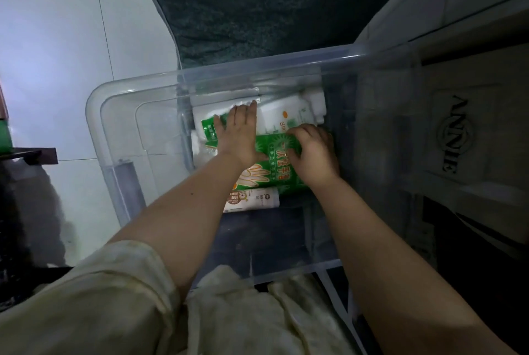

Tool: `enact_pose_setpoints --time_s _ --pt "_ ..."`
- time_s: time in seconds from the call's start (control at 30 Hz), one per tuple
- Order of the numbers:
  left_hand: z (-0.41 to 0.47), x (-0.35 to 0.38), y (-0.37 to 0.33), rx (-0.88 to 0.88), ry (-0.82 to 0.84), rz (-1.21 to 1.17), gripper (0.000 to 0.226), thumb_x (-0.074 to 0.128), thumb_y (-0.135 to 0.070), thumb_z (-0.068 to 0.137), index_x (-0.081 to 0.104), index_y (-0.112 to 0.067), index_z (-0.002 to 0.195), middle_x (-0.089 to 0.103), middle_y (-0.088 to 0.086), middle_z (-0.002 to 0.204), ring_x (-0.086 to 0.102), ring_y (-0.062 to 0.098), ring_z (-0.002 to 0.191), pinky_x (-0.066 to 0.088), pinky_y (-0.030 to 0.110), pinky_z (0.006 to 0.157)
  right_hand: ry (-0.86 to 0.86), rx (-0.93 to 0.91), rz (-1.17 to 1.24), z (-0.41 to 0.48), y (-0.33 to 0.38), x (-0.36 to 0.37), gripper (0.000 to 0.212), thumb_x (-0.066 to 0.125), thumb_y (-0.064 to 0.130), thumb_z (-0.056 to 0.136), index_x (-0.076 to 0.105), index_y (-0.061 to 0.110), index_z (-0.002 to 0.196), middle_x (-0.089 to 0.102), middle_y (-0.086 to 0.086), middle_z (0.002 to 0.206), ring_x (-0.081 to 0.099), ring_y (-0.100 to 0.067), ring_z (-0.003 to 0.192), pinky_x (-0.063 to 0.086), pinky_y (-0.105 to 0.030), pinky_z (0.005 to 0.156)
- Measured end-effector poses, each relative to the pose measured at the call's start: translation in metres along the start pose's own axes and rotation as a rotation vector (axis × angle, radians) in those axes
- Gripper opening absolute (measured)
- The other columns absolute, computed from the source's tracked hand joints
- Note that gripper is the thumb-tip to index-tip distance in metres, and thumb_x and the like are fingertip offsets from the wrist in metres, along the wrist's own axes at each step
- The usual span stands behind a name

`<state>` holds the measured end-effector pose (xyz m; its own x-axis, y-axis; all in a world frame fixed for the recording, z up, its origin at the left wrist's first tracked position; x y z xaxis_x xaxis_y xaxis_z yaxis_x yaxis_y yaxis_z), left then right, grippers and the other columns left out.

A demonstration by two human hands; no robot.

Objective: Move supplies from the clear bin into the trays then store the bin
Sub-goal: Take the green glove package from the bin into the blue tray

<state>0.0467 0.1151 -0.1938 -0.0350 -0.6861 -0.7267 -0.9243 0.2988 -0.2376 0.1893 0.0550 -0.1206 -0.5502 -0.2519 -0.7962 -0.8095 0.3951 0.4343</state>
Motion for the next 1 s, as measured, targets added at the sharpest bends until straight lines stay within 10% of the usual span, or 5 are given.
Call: enact_pose_setpoints --time_s 0.3,0.53,1.0 --pt "-0.027 -0.006 -0.022 0.21 -0.224 0.027 0.062 0.075 -0.036 0.073 0.054 -0.018 0.128 0.057 0.009 0.119 0.048 0.03 0.112 0.027 0.044 0.099 -0.064 -0.042 0.017 -0.016 -0.008 -0.019 0.033 0.067 0.001 0.072 0.066 0.01 0.104 0.064 -0.012 0.107 0.054 -0.035 0.101 0.049 -0.042 0.085" --pt "-0.048 0.009 -0.05 0.203 -0.011 0.164 0.057 0.073 -0.031 0.076 0.044 -0.018 0.124 0.066 0.004 0.107 0.059 0.028 0.101 0.032 0.041 0.092 -0.081 -0.09 0.049 -0.037 -0.015 -0.028 0.031 0.065 -0.004 0.072 0.067 0.007 0.101 0.065 -0.01 0.102 0.055 -0.033 0.1 0.049 -0.04 0.083" --pt "-0.186 -0.159 -0.085 0.134 -0.401 0.151 0.039 0.064 -0.01 0.075 0.059 -0.023 0.112 0.066 0.003 0.1 0.058 0.028 0.096 0.032 0.037 0.083 -0.279 -0.296 0.077 -0.147 0.077 -0.169 0.042 0.071 0.003 0.073 0.062 0.007 0.115 0.061 -0.012 0.112 0.055 -0.033 0.102 0.048 -0.044 0.086"
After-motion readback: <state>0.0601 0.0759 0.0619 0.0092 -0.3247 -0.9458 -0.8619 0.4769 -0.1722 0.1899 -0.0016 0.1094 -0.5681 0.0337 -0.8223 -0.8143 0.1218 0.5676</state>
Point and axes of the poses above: each hand's wrist, its own z-axis towards the middle knuckle, its own x-axis out of the palm, y = z × x, the point moved 6 cm from there along z, towards the middle knuckle
